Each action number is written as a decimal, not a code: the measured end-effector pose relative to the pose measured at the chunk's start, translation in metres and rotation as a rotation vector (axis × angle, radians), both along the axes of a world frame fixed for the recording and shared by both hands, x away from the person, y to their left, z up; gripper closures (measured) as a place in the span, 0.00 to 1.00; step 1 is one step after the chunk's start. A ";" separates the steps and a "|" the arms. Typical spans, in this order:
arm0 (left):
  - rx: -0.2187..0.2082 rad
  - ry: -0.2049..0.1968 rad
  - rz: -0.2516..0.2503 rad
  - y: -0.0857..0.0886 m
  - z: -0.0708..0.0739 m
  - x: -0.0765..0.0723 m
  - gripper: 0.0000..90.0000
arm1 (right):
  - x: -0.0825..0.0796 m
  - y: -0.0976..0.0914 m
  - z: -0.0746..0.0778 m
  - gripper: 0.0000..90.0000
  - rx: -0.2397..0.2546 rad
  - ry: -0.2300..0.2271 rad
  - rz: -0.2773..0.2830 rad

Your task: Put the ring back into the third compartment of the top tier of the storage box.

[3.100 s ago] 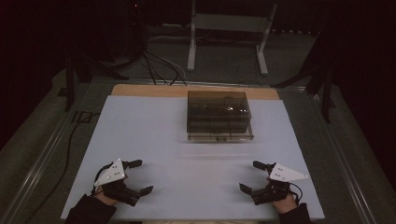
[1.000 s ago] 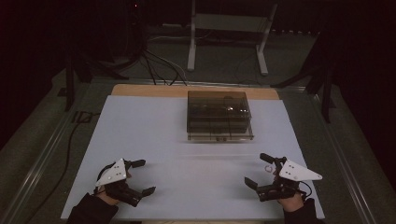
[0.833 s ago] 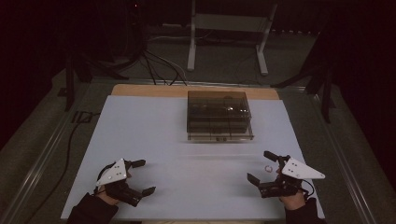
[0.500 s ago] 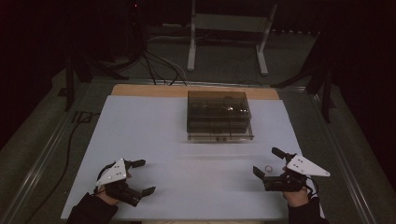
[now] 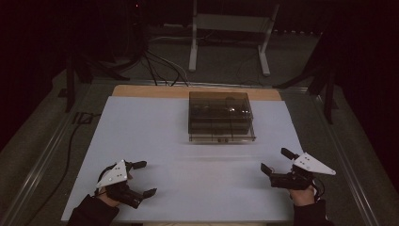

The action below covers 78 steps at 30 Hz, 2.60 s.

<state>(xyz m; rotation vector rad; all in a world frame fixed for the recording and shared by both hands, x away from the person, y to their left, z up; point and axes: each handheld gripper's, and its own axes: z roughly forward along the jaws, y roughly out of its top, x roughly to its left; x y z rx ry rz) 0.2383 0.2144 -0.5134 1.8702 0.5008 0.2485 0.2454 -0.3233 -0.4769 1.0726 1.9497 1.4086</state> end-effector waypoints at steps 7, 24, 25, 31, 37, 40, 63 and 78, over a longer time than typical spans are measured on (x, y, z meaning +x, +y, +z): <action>0.000 0.004 -0.001 0.001 0.000 0.001 0.01 | 0.003 -0.002 -0.005 0.00 -0.015 0.041 -0.013; 0.002 0.005 -0.001 0.000 0.000 0.001 0.01 | 0.008 -0.010 -0.013 0.00 -0.053 0.103 -0.058; 0.004 0.005 0.000 0.000 0.000 0.001 0.01 | 0.008 -0.010 -0.014 0.00 -0.060 0.110 -0.067; 0.003 0.003 0.001 0.001 0.000 0.001 0.01 | 0.010 -0.012 -0.016 0.08 -0.065 0.142 -0.075; 0.003 0.003 0.000 0.001 0.000 0.001 0.01 | 0.008 -0.015 -0.016 0.17 -0.089 0.165 -0.091; 0.001 -0.003 0.001 0.000 0.000 0.001 0.01 | 0.008 -0.015 -0.017 0.25 -0.107 0.184 -0.090; 0.003 -0.005 -0.001 0.000 0.000 0.001 0.01 | 0.015 -0.016 -0.034 0.79 -0.245 0.351 -0.195; 0.012 -0.004 -0.003 0.000 -0.001 0.002 0.01 | 0.021 -0.011 -0.047 0.90 -0.278 0.390 -0.200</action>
